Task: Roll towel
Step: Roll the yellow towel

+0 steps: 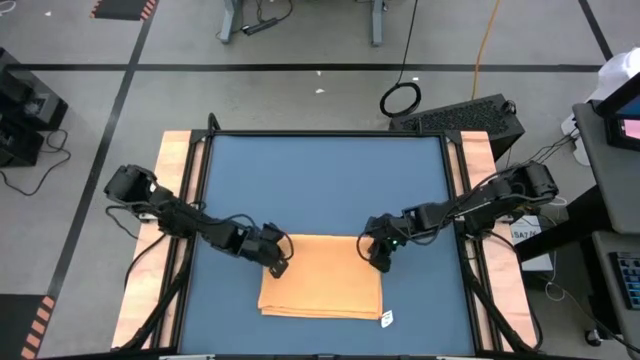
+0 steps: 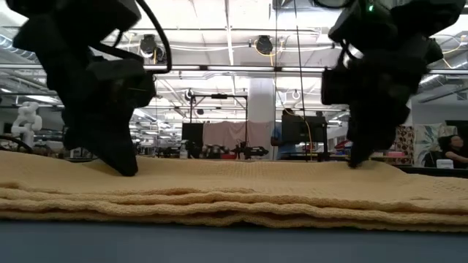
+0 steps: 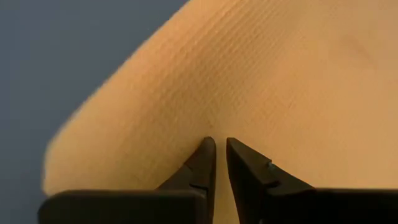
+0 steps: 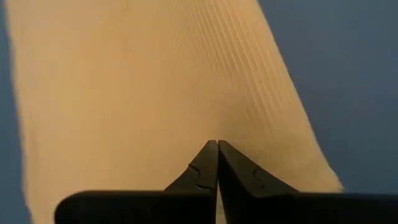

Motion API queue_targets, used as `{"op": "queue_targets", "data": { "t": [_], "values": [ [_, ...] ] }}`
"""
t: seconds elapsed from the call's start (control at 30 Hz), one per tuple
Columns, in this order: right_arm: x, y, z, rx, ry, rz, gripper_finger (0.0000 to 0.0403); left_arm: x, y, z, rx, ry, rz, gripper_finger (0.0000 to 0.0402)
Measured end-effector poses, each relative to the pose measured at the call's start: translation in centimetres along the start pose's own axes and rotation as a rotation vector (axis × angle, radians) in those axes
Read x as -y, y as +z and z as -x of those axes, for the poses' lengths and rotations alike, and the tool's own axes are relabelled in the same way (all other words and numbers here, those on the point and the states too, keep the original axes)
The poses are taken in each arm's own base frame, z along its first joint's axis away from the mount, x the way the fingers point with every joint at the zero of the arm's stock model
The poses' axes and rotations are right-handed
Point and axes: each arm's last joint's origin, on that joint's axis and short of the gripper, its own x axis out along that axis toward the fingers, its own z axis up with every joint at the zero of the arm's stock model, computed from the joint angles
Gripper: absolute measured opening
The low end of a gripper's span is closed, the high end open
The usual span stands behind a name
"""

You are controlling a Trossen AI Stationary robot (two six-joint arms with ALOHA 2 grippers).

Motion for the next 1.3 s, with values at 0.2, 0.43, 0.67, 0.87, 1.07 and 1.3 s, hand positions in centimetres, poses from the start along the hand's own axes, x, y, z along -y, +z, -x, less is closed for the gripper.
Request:
{"op": "queue_targets", "data": {
  "t": [0.2, 0.43, 0.67, 0.87, 1.07, 1.3],
  "values": [
    [-1.8, 0.7, -0.2, 0.293, -0.044, -0.091, 0.0001, -1.5, 1.7, 0.1, -0.101, -0.007, -0.075, 0.0043],
    [-3.3, 1.3, -0.5, 0.495, -0.047, -0.019, 0.0000, -1.7, 4.1, 2.5, -0.043, -0.076, -0.015, 0.0043],
    [-3.9, 0.7, -0.6, 0.464, -0.073, 0.246, 0.0000, -1.1, 5.5, 5.2, 0.117, -0.097, -0.118, 0.0043],
    [-4.0, 0.6, -0.6, 0.464, -0.086, 0.331, 0.0000, -0.3, 6.1, 7.8, 0.202, -0.159, -0.299, 0.0043],
    [-4.5, 0.2, -0.8, 0.478, -0.094, 0.350, 0.0000, 0.4, 5.9, 9.0, 0.267, -0.198, -0.342, 0.0043],
    [-5.6, -0.6, -0.7, 0.488, -0.043, 0.371, 0.0000, 4.7, 1.3, 9.4, 0.344, -0.330, -0.478, 0.0043]
  ]
}}
